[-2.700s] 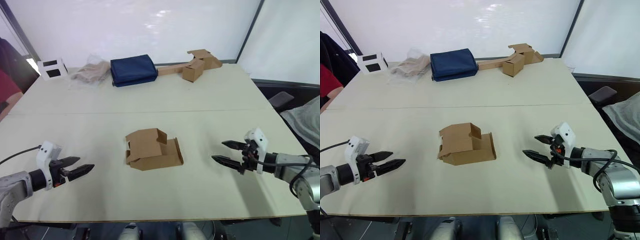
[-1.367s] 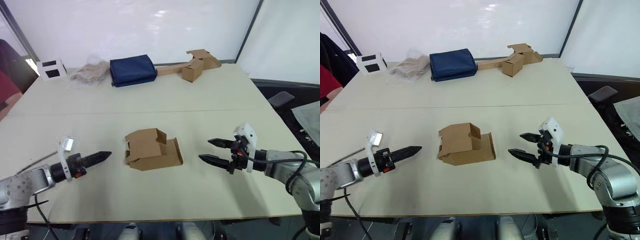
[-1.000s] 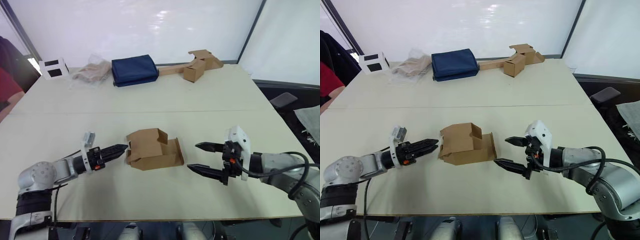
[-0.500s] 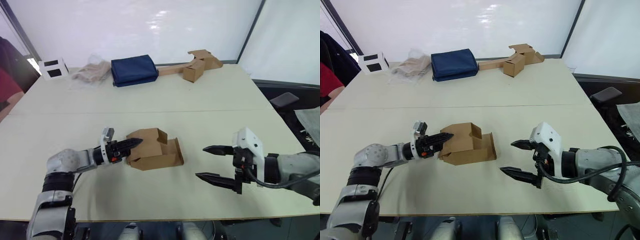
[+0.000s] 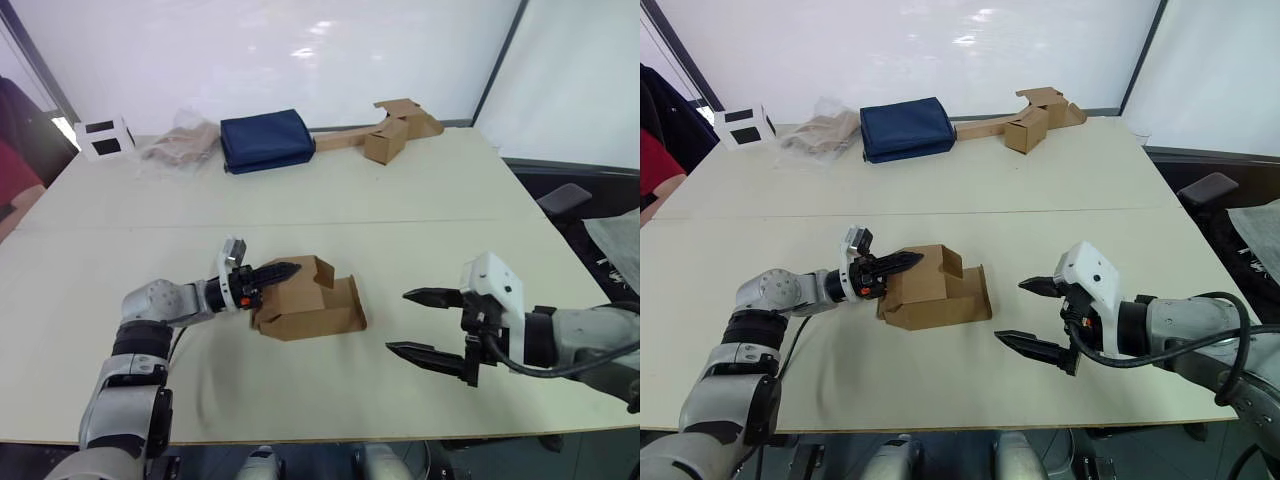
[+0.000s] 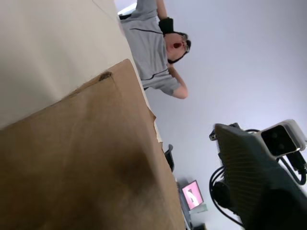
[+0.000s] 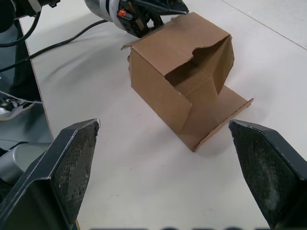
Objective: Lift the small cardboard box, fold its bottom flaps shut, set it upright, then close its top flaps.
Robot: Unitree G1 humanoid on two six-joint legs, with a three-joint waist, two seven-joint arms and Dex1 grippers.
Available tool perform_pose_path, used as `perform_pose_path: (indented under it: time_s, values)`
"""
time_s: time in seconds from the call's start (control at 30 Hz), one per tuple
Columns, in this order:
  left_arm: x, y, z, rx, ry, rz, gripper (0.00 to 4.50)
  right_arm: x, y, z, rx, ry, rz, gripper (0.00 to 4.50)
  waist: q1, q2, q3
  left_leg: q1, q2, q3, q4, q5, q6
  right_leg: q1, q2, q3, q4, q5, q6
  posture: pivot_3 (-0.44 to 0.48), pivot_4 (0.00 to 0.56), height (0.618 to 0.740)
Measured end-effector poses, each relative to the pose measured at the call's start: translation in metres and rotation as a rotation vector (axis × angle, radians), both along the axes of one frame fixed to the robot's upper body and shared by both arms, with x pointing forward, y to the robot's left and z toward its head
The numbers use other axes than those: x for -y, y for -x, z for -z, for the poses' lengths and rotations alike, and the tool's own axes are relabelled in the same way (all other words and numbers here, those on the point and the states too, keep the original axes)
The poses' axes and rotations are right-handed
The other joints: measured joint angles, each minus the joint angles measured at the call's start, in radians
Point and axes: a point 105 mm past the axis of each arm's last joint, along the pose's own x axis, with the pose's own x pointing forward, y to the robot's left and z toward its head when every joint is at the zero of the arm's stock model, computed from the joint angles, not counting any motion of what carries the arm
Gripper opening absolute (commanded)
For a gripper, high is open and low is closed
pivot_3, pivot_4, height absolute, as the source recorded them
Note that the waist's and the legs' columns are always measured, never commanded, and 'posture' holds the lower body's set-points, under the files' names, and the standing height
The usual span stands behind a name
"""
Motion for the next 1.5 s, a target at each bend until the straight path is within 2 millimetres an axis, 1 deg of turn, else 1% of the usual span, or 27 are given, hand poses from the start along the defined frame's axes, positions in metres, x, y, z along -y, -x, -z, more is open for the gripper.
perform_pose_path:
  time_s: [0.07,0.13,0.4,0.43,0.47,0.53,0.57,0.6,0.63,0.67,0.7,0.77,0.8,0.83,0.87,0.9,0.93,0.97,1.03,1.17,1.23,1.37,1.5]
  values:
    - [0.000,0.000,0.000,0.003,0.001,0.005,0.70,-0.001,0.000,0.001,-0.005,0.001,-0.001,4.50,0.000,0.000,0.000,0.000,0.000,0.000,0.000,0.000,0.000,0.000,0.000,0.000,0.000,0.000,0.000,0.000,0.150,0.740]
    - [0.000,0.001,-0.001,0.007,0.005,0.009,0.07,-0.001,0.000,0.002,-0.009,0.001,-0.003,4.50,0.000,0.000,0.000,0.000,0.000,0.000,0.000,0.000,0.000,0.000,0.000,0.000,0.000,0.000,0.000,0.000,0.150,0.740]
    - [-0.002,0.002,-0.006,0.052,-0.021,0.014,0.07,-0.002,-0.001,0.002,-0.005,-0.015,-0.004,4.50,0.000,0.000,0.000,0.000,0.000,0.000,0.000,0.000,0.000,0.000,0.000,0.000,0.000,0.000,0.000,0.000,0.150,0.740]
    - [-0.004,0.002,-0.010,0.076,-0.030,0.012,0.07,-0.002,-0.004,0.001,0.006,-0.041,0.005,4.50,0.000,0.000,0.000,0.000,0.000,0.000,0.000,0.000,0.000,0.000,0.000,0.000,0.000,0.000,0.000,0.000,0.150,0.740]
    - [-0.007,0.002,-0.017,0.125,-0.048,0.007,0.07,-0.003,-0.012,-0.005,0.039,-0.103,0.031,4.50,-0.002,-0.002,0.001,0.000,0.001,0.000,0.000,0.000,0.000,-0.001,0.001,0.000,0.000,0.000,0.000,0.000,0.150,0.740]
    - [-0.008,0.000,-0.039,0.246,-0.078,0.008,0.07,0.000,-0.031,-0.023,0.121,-0.234,0.105,4.50,-0.002,-0.002,0.001,0.000,0.001,0.000,0.000,0.000,0.000,-0.001,0.000,0.000,0.001,0.000,0.000,0.000,0.150,0.740]
    - [-0.009,0.000,-0.058,0.337,-0.102,0.012,0.01,0.003,-0.044,-0.037,0.174,-0.323,0.154,4.24,-0.001,-0.002,0.001,-0.001,0.001,0.000,0.000,0.001,-0.001,-0.001,0.000,0.000,0.001,0.000,0.000,0.000,0.150,0.740]
    - [-0.008,0.000,-0.071,0.400,-0.115,0.019,0.00,0.006,-0.050,-0.045,0.203,-0.367,0.182,3.96,0.000,-0.002,0.001,-0.001,0.001,0.000,0.000,0.001,-0.001,-0.001,0.000,0.000,0.001,0.000,0.000,0.000,0.150,0.740]
    - [-0.009,0.003,-0.089,0.500,-0.137,0.034,0.00,0.007,-0.056,-0.052,0.226,-0.406,0.204,3.87,0.001,-0.002,0.001,-0.001,0.001,0.000,-0.001,0.001,-0.001,-0.002,0.000,0.000,0.000,0.000,0.000,0.000,0.150,0.740]
    - [-0.009,0.005,-0.105,0.594,-0.165,0.049,0.00,0.009,-0.060,-0.055,0.242,-0.420,0.217,3.44,0.003,-0.002,0.001,-0.001,0.000,0.000,-0.001,0.002,-0.003,-0.001,0.000,0.000,-0.001,0.000,0.000,0.000,0.150,0.740]
    - [-0.008,0.006,-0.115,0.654,-0.191,0.059,0.00,0.010,-0.063,-0.056,0.250,-0.424,0.227,3.10,0.004,-0.001,0.001,-0.001,0.000,0.000,-0.001,0.004,-0.007,-0.001,0.000,0.000,-0.001,0.000,0.000,0.000,0.150,0.740]
    - [-0.004,0.006,-0.129,0.775,-0.240,0.082,0.00,0.011,-0.075,-0.062,0.282,-0.463,0.261,2.39,0.002,-0.001,0.001,-0.002,0.000,0.001,-0.001,0.004,-0.007,-0.001,-0.001,0.000,-0.001,0.000,0.000,0.000,0.150,0.740]
    - [0.000,0.005,-0.133,0.804,-0.248,0.091,0.00,0.010,-0.079,-0.066,0.296,-0.490,0.268,2.18,0.001,-0.001,0.001,-0.002,0.000,0.001,0.000,0.004,-0.007,-0.001,-0.001,0.000,0.000,0.000,0.000,0.000,0.150,0.740]
    - [0.003,0.005,-0.137,0.842,-0.253,0.103,0.00,0.007,-0.084,-0.072,0.312,-0.523,0.268,1.66,-0.001,-0.001,0.001,-0.001,0.000,0.001,0.000,0.003,-0.006,-0.002,0.000,0.000,0.000,0.000,0.000,0.000,0.150,0.740]
    - [0.006,0.003,-0.142,0.879,-0.265,0.112,0.00,0.004,-0.088,-0.082,0.337,-0.563,0.265,1.38,-0.002,-0.001,0.001,-0.001,0.000,0.001,-0.001,0.003,-0.006,-0.002,0.000,0.000,0.001,0.000,0.000,0.000,0.150,0.740]
    - [0.011,0.003,-0.150,0.932,-0.271,0.122,0.00,0.000,-0.091,-0.091,0.374,-0.585,0.257,0.83,-0.003,-0.001,0.001,-0.001,0.000,0.001,-0.001,0.003,-0.005,-0.003,0.000,0.000,0.002,0.000,0.000,0.000,0.150,0.740]
    - [0.013,0.003,-0.155,0.959,-0.271,0.122,0.00,-0.002,-0.093,-0.094,0.391,-0.583,0.251,0.61,-0.003,-0.001,0.001,-0.001,0.000,0.001,-0.002,0.003,-0.005,-0.003,0.001,0.000,0.002,0.000,0.000,0.000,0.150,0.740]
    - [0.016,0.001,-0.162,0.997,-0.271,0.114,0.00,-0.006,-0.094,-0.097,0.423,-0.561,0.236,0.07,-0.004,-0.001,0.001,-0.002,0.000,0.000,-0.002,0.003,-0.005,-0.004,0.001,0.000,0.001,0.000,0.000,0.000,0.150,0.740]
    - [0.016,0.000,-0.168,1.025,-0.272,0.105,0.00,-0.011,-0.096,-0.092,0.421,-0.540,0.221,0.07,-0.005,-0.001,0.001,-0.002,0.000,0.001,-0.002,0.003,-0.006,-0.004,0.001,0.000,0.000,0.000,0.000,0.000,0.150,0.740]
    - [0.020,-0.002,-0.168,1.034,-0.259,0.104,0.00,-0.020,-0.100,-0.085,0.388,-0.546,0.202,0.07,-0.008,-0.001,0.001,-0.003,0.000,0.001,-0.001,0.003,-0.005,-0.004,0.000,0.000,0.002,0.000,0.000,0.000,0.150,0.740]
    - [0.021,-0.002,-0.169,1.037,-0.257,0.105,0.00,-0.028,-0.099,-0.090,0.399,-0.556,0.174,0.07,-0.011,-0.001,0.001,-0.002,0.000,0.000,-0.001,0.002,-0.004,-0.004,0.000,0.000,0.002,0.000,0.000,0.000,0.150,0.740]
    - [0.023,0.001,-0.171,1.051,-0.247,0.113,0.00,-0.036,-0.097,-0.096,0.416,-0.576,0.140,0.07,-0.016,-0.001,0.001,-0.003,0.000,0.000,-0.001,0.002,-0.004,-0.004,0.000,0.000,0.002,0.000,0.000,0.000,0.150,0.740]
    - [0.025,0.003,-0.172,1.059,-0.238,0.119,0.00,-0.048,-0.094,-0.094,0.397,-0.583,0.085,0.07,-0.022,-0.001,0.001,-0.003,0.000,0.000,-0.001,0.002,-0.004,-0.004,0.000,0.000,0.002,0.000,0.000,0.000,0.150,0.740]
